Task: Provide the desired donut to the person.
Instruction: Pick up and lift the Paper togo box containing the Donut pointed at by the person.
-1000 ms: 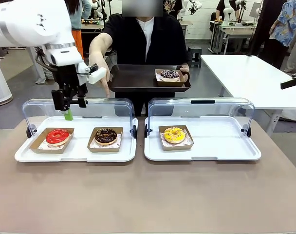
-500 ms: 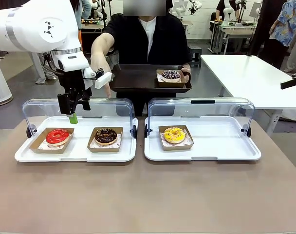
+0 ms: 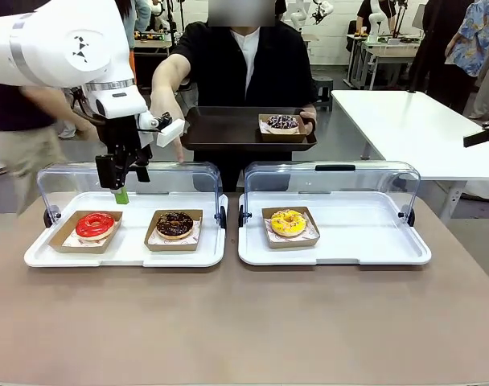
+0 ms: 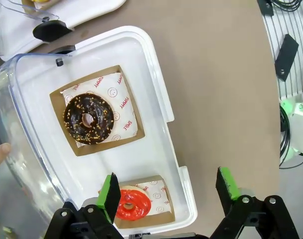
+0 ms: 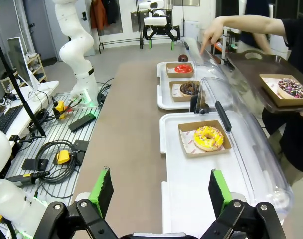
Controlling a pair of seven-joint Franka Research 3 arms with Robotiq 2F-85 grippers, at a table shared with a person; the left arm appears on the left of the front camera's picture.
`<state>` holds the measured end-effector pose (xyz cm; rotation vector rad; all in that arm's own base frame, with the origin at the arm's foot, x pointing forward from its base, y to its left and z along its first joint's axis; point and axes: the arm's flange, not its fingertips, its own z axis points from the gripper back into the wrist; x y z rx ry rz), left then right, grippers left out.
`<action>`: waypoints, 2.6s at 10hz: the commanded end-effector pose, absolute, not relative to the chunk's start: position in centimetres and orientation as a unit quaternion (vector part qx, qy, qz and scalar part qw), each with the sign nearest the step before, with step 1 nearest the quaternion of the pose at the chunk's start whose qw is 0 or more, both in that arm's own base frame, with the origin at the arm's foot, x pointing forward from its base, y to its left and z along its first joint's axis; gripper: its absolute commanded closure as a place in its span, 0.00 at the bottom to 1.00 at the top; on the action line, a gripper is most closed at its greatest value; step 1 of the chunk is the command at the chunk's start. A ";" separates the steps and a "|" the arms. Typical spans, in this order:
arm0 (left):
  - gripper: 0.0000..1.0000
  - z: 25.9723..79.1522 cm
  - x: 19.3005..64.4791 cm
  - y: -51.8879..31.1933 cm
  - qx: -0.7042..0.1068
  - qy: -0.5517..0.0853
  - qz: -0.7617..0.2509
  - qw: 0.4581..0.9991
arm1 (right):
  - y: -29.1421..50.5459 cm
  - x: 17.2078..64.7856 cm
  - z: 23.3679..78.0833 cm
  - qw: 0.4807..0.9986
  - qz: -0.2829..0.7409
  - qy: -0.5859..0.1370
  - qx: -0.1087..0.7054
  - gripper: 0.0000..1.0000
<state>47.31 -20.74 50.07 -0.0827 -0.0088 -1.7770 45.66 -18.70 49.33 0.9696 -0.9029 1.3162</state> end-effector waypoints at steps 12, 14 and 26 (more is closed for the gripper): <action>0.00 37.9 48.6 -23.3 0.017 -0.008 -0.725 0.689 | -18.7 45.7 49.3 0.596 0.566 -0.390 0.416 0.00; 0.00 37.3 48.8 -23.1 0.004 -0.008 -0.725 0.689 | -18.7 45.7 49.3 0.596 0.566 -0.390 0.416 0.00; 0.00 36.3 49.1 -22.8 0.008 -0.012 -0.729 0.685 | -18.7 45.7 49.3 0.596 0.566 -0.390 0.416 0.00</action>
